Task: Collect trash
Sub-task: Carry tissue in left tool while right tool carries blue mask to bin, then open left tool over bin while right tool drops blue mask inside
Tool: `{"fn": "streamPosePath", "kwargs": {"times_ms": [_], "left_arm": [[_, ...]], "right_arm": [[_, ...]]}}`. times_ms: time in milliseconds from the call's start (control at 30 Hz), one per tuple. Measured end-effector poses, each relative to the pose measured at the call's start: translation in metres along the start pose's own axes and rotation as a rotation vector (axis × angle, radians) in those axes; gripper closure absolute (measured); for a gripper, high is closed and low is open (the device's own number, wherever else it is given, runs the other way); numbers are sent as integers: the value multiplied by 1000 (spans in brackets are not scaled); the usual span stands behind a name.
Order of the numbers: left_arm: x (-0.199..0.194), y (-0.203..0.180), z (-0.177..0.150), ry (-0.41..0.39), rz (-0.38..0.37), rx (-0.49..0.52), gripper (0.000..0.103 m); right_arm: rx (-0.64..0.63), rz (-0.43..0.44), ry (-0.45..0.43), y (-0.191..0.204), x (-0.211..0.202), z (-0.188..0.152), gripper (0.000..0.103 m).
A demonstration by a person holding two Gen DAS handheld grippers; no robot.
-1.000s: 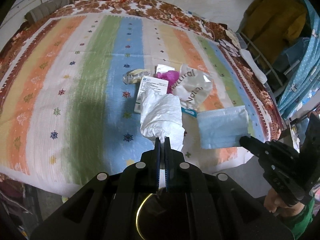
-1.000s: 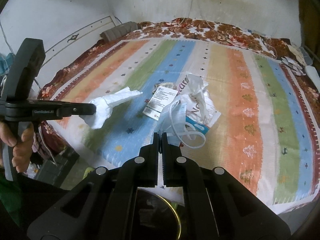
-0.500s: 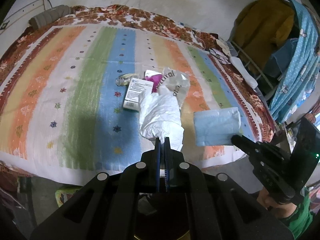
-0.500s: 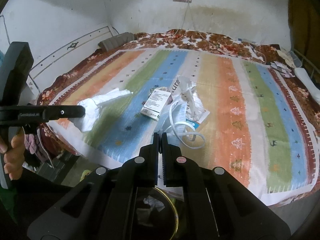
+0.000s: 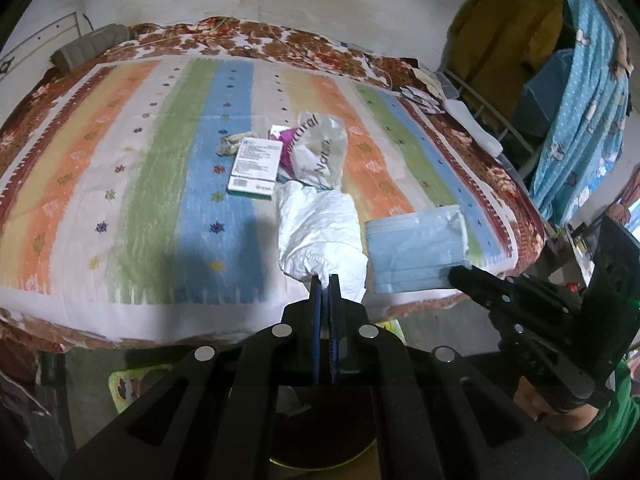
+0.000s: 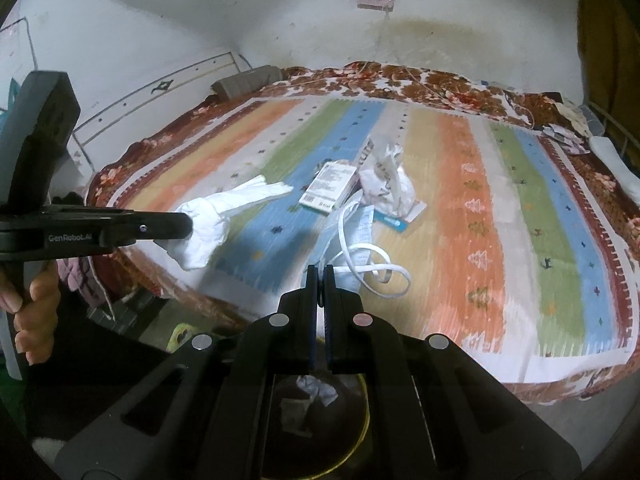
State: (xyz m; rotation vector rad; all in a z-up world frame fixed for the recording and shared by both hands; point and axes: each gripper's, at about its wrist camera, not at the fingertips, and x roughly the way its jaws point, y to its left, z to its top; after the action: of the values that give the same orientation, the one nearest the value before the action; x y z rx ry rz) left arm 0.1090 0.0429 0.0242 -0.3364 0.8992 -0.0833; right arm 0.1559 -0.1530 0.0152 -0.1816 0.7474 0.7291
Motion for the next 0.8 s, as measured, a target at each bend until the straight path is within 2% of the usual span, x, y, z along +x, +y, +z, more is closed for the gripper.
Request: {"fn": "streamPosePath", "kwargs": {"times_ms": [333, 633, 800], "left_arm": [[3, -12, -43, 70, 19, 17, 100], [16, -12, -75, 159, 69, -7, 100], [24, -11, -82, 202, 99, -7, 100]], "right_arm": [[-10, 4, 59, 12, -10, -33, 101], [-24, 9, 173, 27, -2, -64, 101], [-28, -2, 227, 32, 5, -74, 101]]}}
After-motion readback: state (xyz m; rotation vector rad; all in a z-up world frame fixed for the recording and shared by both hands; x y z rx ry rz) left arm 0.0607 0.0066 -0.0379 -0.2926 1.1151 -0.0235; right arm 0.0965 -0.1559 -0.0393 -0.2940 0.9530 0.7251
